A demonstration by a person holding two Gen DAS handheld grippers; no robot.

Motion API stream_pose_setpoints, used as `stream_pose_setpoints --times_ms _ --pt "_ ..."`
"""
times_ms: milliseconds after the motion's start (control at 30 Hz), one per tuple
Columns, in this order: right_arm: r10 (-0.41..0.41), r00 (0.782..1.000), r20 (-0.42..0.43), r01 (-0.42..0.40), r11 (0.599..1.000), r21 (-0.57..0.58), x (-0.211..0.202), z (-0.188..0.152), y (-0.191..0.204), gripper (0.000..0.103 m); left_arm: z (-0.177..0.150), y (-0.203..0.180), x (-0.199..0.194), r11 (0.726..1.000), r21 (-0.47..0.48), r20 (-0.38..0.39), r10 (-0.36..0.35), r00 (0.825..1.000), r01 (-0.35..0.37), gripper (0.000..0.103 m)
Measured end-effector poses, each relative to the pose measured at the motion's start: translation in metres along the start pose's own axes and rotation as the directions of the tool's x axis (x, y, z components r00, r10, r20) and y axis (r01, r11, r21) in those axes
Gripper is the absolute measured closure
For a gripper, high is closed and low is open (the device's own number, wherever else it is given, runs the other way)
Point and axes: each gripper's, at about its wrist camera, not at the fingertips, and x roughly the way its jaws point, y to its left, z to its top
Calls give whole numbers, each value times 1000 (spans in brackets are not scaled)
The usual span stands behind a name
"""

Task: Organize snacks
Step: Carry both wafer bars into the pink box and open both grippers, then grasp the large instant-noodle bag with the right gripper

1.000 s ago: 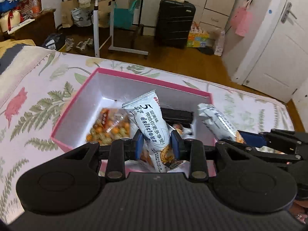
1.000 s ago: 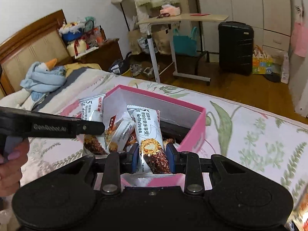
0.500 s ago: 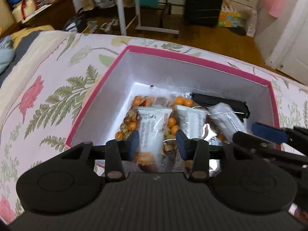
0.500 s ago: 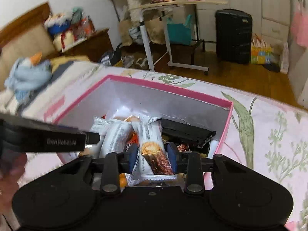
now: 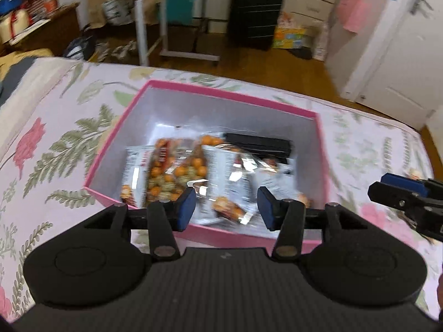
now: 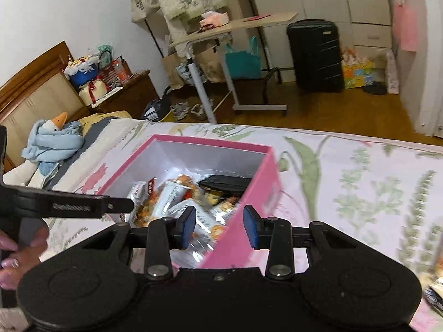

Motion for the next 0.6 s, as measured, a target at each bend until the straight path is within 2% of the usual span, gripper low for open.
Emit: stream_pose_setpoints --times_ms 167,367,467,600 --pt "-44 999 13 44 999 -9 -39 -11 -12 58 -11 -29 -18 996 59 -15 -59 998 60 53" --pt "-61 998 21 60 998 23 -62 -27 -32 54 -20 -72 -26 984 118 -30 -134 991 137 51" --pt "-77 997 20 76 996 48 -69 -37 -50 52 -22 -97 -22 972 157 -50 -171 984 177 50" --pt "-103 995 -7 103 995 11 -76 -49 -78 49 -22 -131 -12 947 217 -75 -226 971 237 48"
